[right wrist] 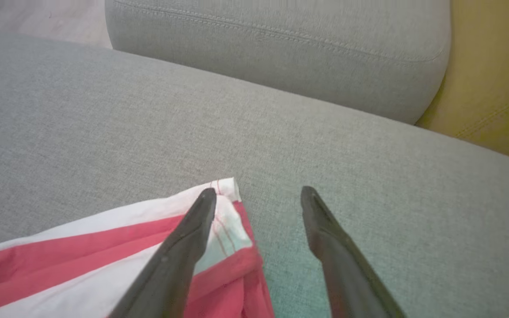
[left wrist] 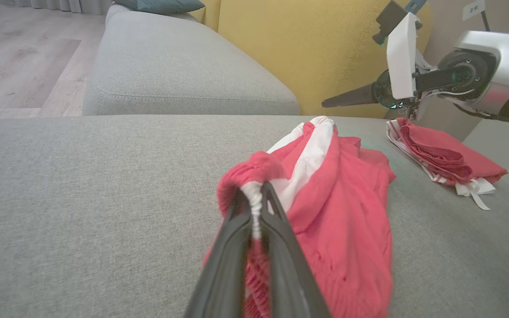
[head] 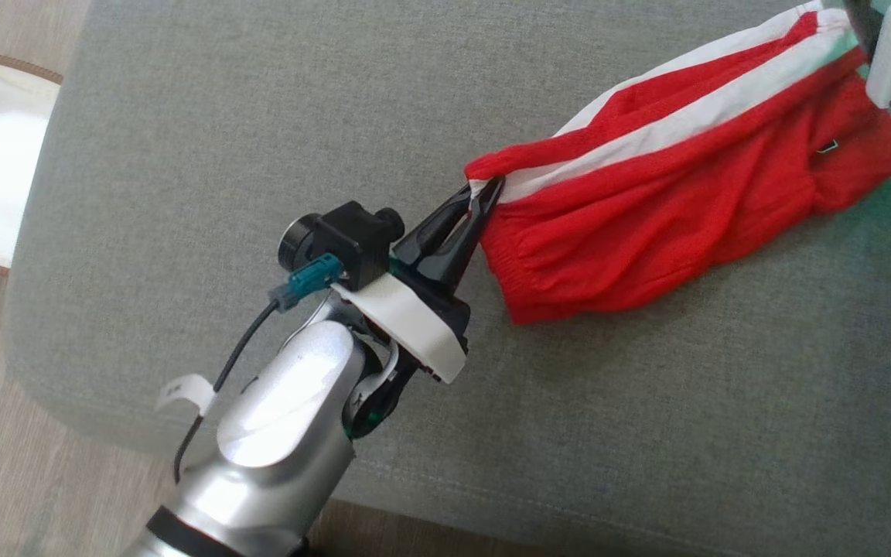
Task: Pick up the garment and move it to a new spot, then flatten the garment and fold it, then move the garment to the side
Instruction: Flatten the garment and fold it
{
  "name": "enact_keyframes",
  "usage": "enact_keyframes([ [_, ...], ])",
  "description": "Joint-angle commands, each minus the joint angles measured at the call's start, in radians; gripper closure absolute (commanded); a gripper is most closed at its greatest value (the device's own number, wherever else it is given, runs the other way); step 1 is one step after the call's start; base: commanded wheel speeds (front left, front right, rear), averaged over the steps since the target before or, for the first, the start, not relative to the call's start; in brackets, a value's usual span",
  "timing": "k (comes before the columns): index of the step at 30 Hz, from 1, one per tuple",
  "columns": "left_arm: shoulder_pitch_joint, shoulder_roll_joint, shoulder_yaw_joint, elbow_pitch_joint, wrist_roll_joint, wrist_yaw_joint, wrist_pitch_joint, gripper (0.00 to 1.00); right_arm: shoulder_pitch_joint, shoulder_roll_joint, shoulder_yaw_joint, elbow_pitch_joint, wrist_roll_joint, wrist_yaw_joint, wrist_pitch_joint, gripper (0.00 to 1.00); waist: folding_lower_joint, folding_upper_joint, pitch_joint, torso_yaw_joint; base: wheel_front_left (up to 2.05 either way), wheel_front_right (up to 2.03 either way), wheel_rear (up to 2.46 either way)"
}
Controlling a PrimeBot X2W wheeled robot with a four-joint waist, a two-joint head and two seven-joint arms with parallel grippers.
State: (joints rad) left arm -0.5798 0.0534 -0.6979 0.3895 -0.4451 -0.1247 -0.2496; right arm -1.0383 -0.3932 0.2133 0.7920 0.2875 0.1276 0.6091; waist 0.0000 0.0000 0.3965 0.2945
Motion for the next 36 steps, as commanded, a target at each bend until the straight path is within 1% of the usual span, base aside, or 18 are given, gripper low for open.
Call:
enact_keyframes([
  [1,-0.012,0.006,0.033,-0.02,0.011,-0.006,-0.012,0.48,-0.032,0.009,0.002,-0.015,-0.016,0.003,-0.039,0.0,0.0,0.0,-0.003,-0.005,0.0,0.0,0.0],
  [2,-0.011,0.006,0.037,-0.014,0.016,-0.006,-0.012,0.08,-0.033,0.012,0.006,-0.003,-0.026,0.003,-0.061,0.0,0.0,0.0,-0.006,-0.01,0.0,0.0,0.0],
  [3,-0.009,0.005,0.044,-0.008,0.023,-0.006,-0.012,0.0,-0.032,0.014,0.014,0.008,-0.035,0.003,-0.08,0.0,0.0,0.0,-0.01,-0.015,0.0,0.0,0.0],
  [6,-0.002,0.005,0.067,0.014,0.042,-0.006,-0.012,0.0,-0.027,0.021,0.019,0.034,-0.036,0.003,-0.153,0.0,0.0,0.0,-0.028,-0.031,0.0,0.0,0.0],
  [9,0.007,0.011,0.089,0.033,0.084,-0.002,-0.012,0.0,-0.007,0.033,0.004,0.045,-0.017,0.003,-0.249,0.0,0.0,0.0,-0.053,-0.052,0.0,0.0,0.0],
  [11,0.021,0.013,0.117,0.04,0.094,0.002,-0.012,0.0,0.02,0.043,0.008,0.038,-0.001,0.003,-0.316,0.0,0.0,0.0,-0.074,-0.069,0.0,0.0,0.0],
  [15,0.059,0.02,0.182,0.038,0.103,0.012,-0.012,0.0,0.103,0.062,0.036,-0.005,0.064,0.003,-0.434,0.0,0.0,0.0,-0.122,-0.107,0.0,0.0,0.0],
  [21,0.121,0.042,0.277,0.018,0.111,0.033,-0.012,0.0,0.232,0.053,0.066,-0.095,0.132,0.003,-0.59,0.0,0.0,0.0,-0.194,-0.164,0.0,0.0,0.0],
  [22,0.121,0.042,0.277,0.018,0.111,0.033,-0.012,0.0,0.232,0.053,0.066,-0.095,0.132,0.003,-0.59,0.0,0.0,0.0,-0.194,-0.164,0.0,0.0,0.0],
  [24,0.143,0.046,0.309,0.002,0.111,0.04,-0.012,0.0,0.274,0.051,0.073,-0.127,0.138,0.003,-0.639,0.0,0.0,0.0,-0.217,-0.179,0.0,0.0,0.0],
  [29,0.205,0.042,0.412,-0.064,0.101,0.071,-0.012,0.0,0.39,0.057,0.083,-0.202,0.129,0.003,-0.753,0.0,0.0,0.0,-0.275,-0.217,0.0,0.0,0.0],
  [31,0.24,0.034,0.462,-0.102,0.09,0.084,-0.012,0.0,0.437,0.066,0.078,-0.229,0.114,0.003,-0.786,0.0,0.0,0.0,-0.292,-0.236,0.0,0.0,0.0],
  [36,0.335,0.01,0.56,-0.196,0.085,0.102,-0.012,0.0,0.561,0.106,0.035,-0.288,0.057,0.003,-0.838,0.0,0.0,0.0,-0.33,-0.273,0.0,0.0,0.0],
])
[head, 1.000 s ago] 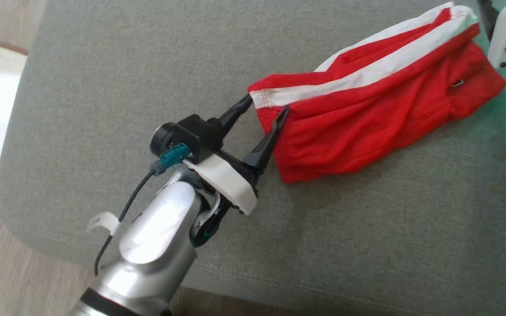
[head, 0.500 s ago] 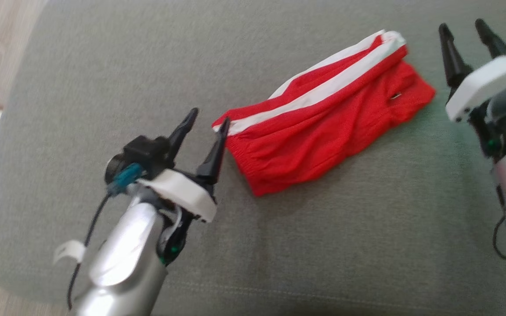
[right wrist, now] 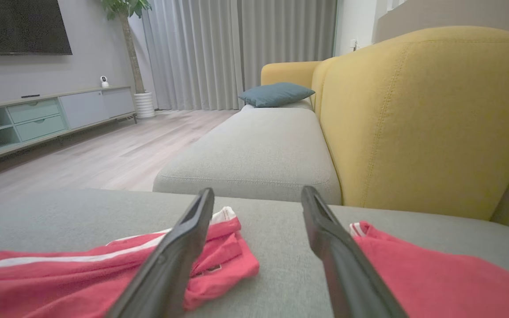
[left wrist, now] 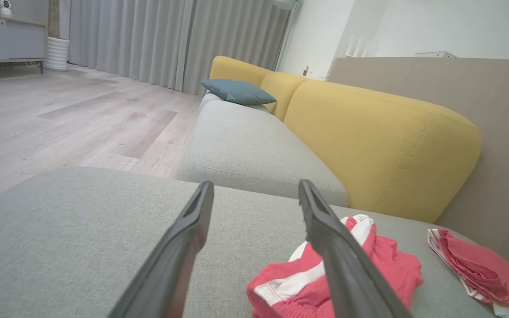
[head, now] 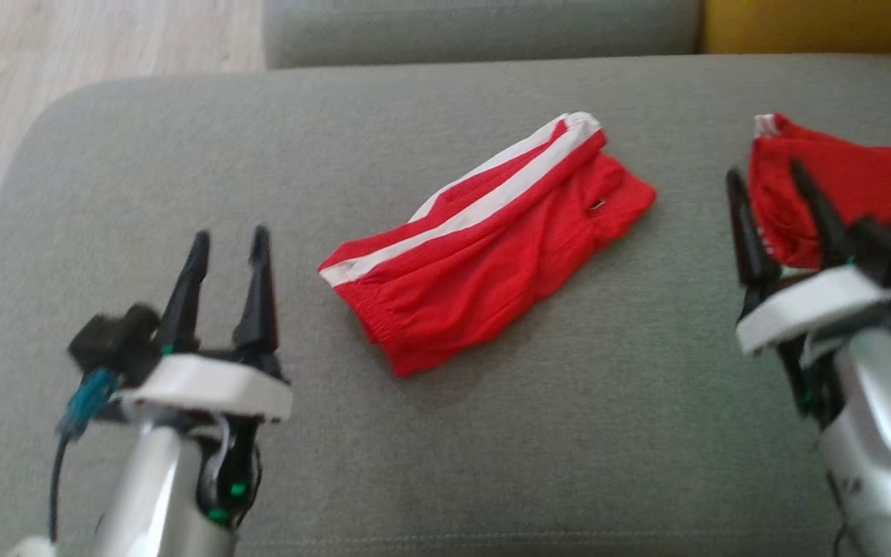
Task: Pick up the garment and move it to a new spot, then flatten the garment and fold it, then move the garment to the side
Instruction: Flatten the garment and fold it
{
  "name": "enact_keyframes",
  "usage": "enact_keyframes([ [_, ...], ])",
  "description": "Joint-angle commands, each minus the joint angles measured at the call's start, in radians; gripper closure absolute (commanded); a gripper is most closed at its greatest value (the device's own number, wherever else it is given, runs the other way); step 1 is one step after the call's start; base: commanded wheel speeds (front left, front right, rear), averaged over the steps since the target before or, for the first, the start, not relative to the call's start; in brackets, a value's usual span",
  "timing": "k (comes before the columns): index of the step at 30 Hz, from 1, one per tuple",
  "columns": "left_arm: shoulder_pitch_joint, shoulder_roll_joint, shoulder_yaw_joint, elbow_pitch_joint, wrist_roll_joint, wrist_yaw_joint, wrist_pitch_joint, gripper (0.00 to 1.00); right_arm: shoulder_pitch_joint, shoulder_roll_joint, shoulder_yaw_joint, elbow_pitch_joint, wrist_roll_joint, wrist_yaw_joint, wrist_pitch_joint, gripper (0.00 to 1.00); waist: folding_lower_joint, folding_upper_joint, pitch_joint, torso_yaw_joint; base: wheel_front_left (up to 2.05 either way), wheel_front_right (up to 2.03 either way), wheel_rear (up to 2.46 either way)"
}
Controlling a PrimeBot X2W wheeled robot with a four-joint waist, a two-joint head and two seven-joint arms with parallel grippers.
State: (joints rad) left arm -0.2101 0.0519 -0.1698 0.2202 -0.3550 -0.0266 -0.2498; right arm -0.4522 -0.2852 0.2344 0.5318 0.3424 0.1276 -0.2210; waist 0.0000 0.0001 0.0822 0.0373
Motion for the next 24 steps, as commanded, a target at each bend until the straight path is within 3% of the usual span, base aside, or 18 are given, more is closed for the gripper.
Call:
enact_keyframes([
  [1,-0.015,0.008,0.047,-0.04,-0.008,0.005,-0.012,0.0,0.0,0.009,0.005,-0.039,-0.012,0.003,-0.013,0.0,0.0,-0.0001,-0.021,-0.022,0.0,0.0,0.0],
  [10,0.126,-0.001,0.051,-0.102,0.081,0.013,-0.012,0.0,0.188,0.129,-0.107,-0.114,-0.111,0.003,-0.03,0.0,0.0,-0.0001,-0.045,-0.063,0.0,0.0,0.0],
  [13,0.158,-0.001,0.041,-0.128,0.05,0.048,-0.012,0.0,0.218,0.155,-0.139,-0.13,-0.154,0.003,-0.032,0.0,0.0,-0.0001,-0.036,-0.069,0.0,0.0,0.0],
  [24,0.14,-0.002,0.009,-0.121,0.095,0.064,-0.012,0.0,0.221,0.182,-0.179,-0.158,-0.19,0.003,-0.014,0.0,0.0,-0.0001,0.002,-0.04,0.0,0.0,0.0],
])
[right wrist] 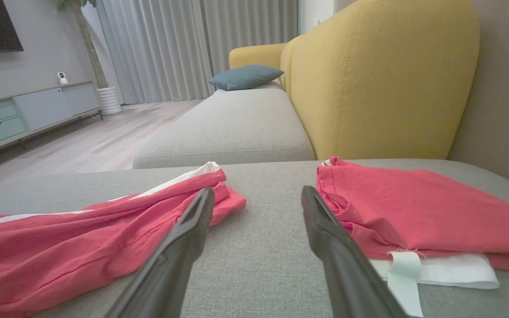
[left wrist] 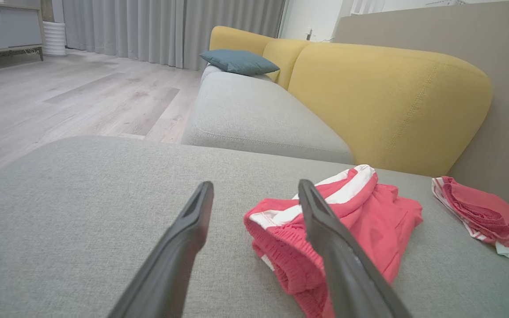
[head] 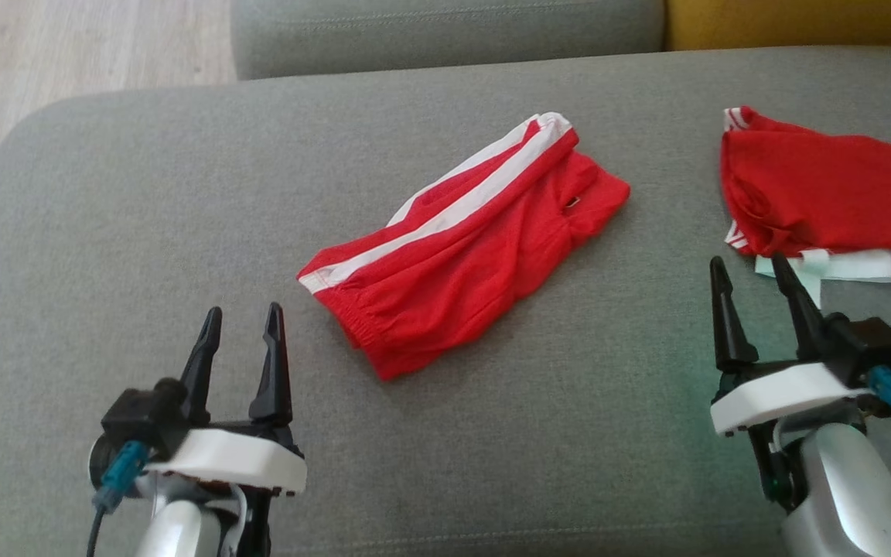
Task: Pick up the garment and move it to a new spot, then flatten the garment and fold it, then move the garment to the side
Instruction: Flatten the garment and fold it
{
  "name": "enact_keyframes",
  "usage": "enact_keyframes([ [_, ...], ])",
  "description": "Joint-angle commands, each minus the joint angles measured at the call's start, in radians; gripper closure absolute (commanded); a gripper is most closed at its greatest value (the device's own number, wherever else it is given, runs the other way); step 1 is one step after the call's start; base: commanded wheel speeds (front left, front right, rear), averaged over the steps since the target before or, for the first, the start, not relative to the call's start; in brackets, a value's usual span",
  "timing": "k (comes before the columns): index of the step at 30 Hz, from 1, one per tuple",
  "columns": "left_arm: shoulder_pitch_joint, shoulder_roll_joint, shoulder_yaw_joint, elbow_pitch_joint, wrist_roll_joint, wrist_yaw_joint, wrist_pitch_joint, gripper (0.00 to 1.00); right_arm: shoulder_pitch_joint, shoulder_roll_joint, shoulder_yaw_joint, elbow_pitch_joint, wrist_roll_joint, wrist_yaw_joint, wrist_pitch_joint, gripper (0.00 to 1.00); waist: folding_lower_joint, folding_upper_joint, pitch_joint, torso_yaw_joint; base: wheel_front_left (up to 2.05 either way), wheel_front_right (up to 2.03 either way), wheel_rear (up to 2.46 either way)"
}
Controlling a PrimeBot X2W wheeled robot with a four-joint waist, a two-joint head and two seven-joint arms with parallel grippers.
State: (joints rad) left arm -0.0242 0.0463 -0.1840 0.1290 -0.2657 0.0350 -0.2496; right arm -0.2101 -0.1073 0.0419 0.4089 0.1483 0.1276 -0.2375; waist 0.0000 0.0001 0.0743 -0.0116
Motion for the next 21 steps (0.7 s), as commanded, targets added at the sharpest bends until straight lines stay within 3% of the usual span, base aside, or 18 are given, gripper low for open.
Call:
enact_keyframes([
  [1,-0.05,0.004,0.018,-0.028,0.006,0.001,-0.012,0.0,-0.023,0.008,0.009,-0.035,0.016,0.003,0.012,0.0,0.0,-0.0001,0.016,0.016,0.0,0.0,0.0],
  [6,-0.065,0.004,-0.008,-0.022,0.006,-0.002,-0.012,0.0,-0.04,0.027,-0.012,-0.021,0.125,0.003,0.083,0.0,0.0,-0.0001,0.047,0.052,0.0,0.0,0.0],
  [12,-0.092,0.004,-0.047,-0.011,0.001,0.002,-0.012,0.0,-0.112,0.05,-0.068,0.026,0.414,0.003,0.256,0.0,0.0,-0.0001,0.098,0.127,0.0,0.0,0.0],
  [21,-0.113,0.004,-0.097,0.005,-0.002,0.001,-0.012,0.0,-0.26,0.056,-0.214,0.226,0.655,0.003,0.415,0.0,0.0,-0.0001,0.134,0.236,0.0,0.0,0.0],
])
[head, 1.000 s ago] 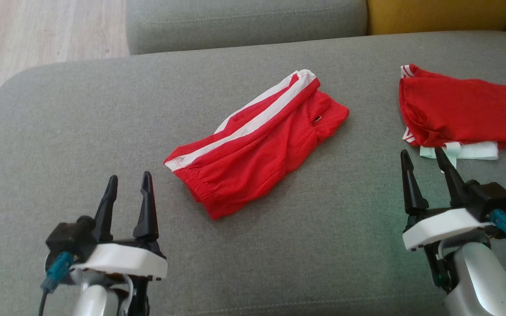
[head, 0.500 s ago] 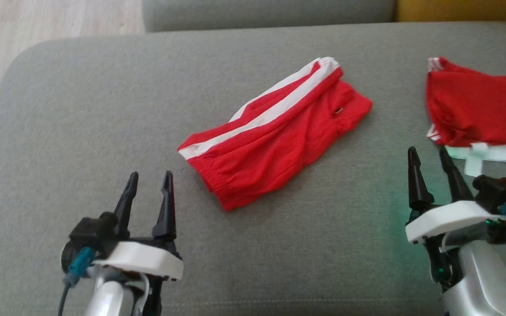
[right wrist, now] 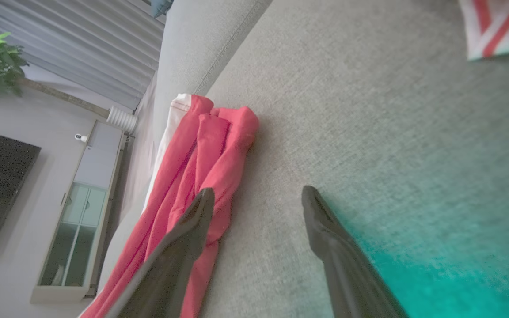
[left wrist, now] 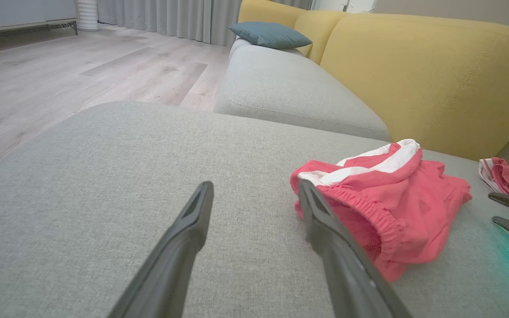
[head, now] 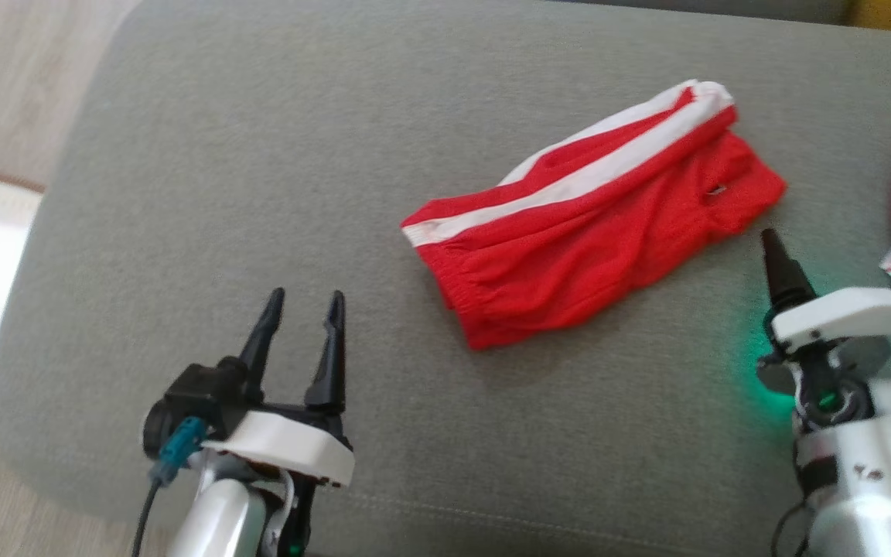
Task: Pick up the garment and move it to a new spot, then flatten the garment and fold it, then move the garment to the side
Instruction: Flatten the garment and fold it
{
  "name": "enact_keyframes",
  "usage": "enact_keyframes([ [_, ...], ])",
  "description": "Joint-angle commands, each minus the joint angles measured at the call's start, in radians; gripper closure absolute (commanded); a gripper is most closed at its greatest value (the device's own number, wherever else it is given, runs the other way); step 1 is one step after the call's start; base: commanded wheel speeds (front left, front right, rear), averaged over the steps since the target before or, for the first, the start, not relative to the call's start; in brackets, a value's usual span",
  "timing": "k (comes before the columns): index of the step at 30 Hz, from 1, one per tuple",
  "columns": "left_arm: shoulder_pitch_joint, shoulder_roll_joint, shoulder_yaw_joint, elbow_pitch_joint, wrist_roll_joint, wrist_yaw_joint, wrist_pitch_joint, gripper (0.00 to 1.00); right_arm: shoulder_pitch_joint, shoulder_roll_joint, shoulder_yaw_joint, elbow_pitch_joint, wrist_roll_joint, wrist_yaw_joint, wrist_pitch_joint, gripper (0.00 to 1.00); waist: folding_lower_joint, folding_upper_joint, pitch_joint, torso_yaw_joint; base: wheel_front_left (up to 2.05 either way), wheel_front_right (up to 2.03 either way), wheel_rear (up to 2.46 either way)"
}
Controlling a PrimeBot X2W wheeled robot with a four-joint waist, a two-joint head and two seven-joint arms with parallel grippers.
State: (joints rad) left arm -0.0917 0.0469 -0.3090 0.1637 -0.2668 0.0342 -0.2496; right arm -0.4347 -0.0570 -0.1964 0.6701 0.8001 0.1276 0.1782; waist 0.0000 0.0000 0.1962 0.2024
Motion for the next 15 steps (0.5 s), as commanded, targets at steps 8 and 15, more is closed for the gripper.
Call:
enact_keyframes([
  [8,-0.056,0.003,0.001,-0.039,-0.012,0.009,-0.012,0.0,-0.17,0.001,-0.087,0.134,0.042,0.003,0.057,0.0,0.0,0.0,0.039,0.101,0.0,0.0,0.0],
  [15,-0.061,0.003,-0.023,-0.048,-0.015,0.017,-0.012,0.0,-0.263,-0.042,-0.133,0.238,0.003,0.003,0.107,0.0,0.0,0.0,0.074,0.147,0.0,0.0,0.0],
])
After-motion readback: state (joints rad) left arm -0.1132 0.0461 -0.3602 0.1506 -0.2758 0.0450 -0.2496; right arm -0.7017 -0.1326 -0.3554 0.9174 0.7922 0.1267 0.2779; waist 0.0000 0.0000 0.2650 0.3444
